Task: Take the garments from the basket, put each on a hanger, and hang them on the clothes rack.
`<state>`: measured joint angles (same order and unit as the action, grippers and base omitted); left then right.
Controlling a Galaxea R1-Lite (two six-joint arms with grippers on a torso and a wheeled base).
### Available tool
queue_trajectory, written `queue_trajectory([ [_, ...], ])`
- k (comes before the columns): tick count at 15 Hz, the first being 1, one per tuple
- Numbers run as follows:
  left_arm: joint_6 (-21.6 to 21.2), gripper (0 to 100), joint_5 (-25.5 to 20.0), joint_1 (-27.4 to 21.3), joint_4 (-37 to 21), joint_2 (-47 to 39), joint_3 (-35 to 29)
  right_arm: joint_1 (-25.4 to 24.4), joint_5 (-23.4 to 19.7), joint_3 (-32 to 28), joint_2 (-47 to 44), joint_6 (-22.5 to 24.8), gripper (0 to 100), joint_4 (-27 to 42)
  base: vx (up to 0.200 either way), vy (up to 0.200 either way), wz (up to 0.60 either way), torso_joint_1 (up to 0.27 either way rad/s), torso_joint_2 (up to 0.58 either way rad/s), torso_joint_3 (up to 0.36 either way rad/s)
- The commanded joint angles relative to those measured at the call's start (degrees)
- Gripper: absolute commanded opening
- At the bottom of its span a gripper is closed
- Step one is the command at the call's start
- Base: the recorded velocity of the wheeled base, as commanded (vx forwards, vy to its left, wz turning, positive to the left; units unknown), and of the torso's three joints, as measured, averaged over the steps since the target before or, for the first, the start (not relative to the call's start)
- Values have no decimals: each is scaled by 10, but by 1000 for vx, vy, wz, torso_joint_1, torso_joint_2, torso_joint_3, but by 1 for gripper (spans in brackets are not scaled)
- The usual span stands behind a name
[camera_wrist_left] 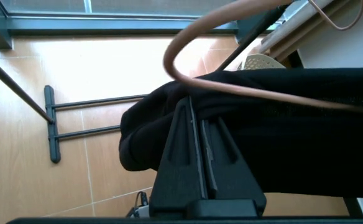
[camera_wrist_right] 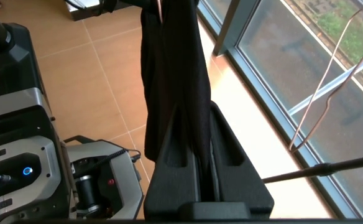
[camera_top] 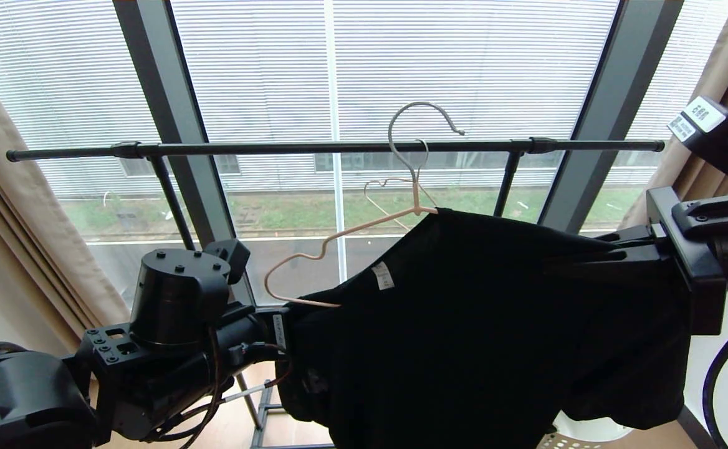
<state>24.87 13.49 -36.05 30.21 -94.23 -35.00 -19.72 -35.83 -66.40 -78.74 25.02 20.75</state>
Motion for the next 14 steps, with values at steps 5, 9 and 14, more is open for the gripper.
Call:
queue_trajectory([
  [5, -4, 0, 0, 20, 2, 1, -5, 14, -1, 15, 12, 1, 0, -3, 0, 0, 0, 0, 0, 0],
  [9, -10, 0, 0, 35, 2, 6, -8, 14, 0, 21, 21, 1, 0, -2, 0, 0, 0, 0, 0, 0],
  [14, -11, 0, -10, 52, 2, 23, -19, 14, 1, 38, 24, 2, 0, -2, 0, 0, 0, 0, 0, 0],
])
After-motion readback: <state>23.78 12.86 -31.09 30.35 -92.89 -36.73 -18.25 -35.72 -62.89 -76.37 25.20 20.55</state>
